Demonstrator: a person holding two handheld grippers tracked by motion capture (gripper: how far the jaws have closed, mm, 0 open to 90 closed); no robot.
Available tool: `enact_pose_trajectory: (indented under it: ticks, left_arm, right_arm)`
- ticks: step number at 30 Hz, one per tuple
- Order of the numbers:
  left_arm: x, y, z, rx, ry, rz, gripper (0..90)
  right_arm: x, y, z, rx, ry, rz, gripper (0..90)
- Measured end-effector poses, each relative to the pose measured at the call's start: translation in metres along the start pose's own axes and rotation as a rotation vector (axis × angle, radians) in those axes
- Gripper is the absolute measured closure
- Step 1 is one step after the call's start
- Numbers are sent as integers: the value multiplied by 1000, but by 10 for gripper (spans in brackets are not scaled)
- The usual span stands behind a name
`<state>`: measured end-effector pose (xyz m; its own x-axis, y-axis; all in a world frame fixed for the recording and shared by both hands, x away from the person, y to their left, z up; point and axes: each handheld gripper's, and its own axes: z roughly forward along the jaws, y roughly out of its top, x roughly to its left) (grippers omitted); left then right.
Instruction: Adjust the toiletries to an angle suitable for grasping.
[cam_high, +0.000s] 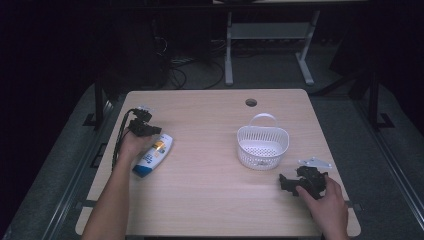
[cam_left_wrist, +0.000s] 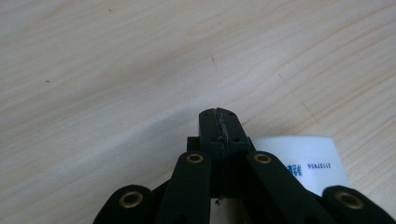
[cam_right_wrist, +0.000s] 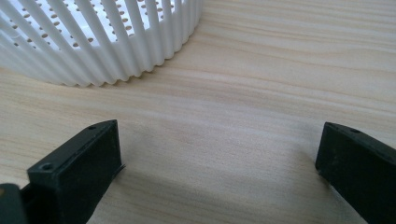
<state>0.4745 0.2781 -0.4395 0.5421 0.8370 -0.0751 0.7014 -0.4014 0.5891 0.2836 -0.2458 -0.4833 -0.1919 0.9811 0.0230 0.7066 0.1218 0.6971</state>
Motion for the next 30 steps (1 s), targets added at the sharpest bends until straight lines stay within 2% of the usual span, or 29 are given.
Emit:
enact_pose_trajectory:
  ticks: [5, 14, 18, 25, 30]
  left_arm:
    - [-4, 0, 3, 10, -9, 18, 900]
    - [-9, -4, 4, 19, -29, 21, 900]
    - [-14, -3, 5, 18, -51, 26, 900]
    - [-30, 0, 7, 31, -79, 75, 900]
    - [-38, 1, 7, 36, -93, 93, 900]
  right_arm:
    - [0, 0, 0, 0, 0, -1, 0]
    - [0, 0, 0, 0, 0, 0, 0]
    - [0, 0, 0, 0, 0, 0, 0]
    - [0, 0, 0, 0, 0, 0, 0]
    - [0, 0, 0, 0, 0, 0, 0]
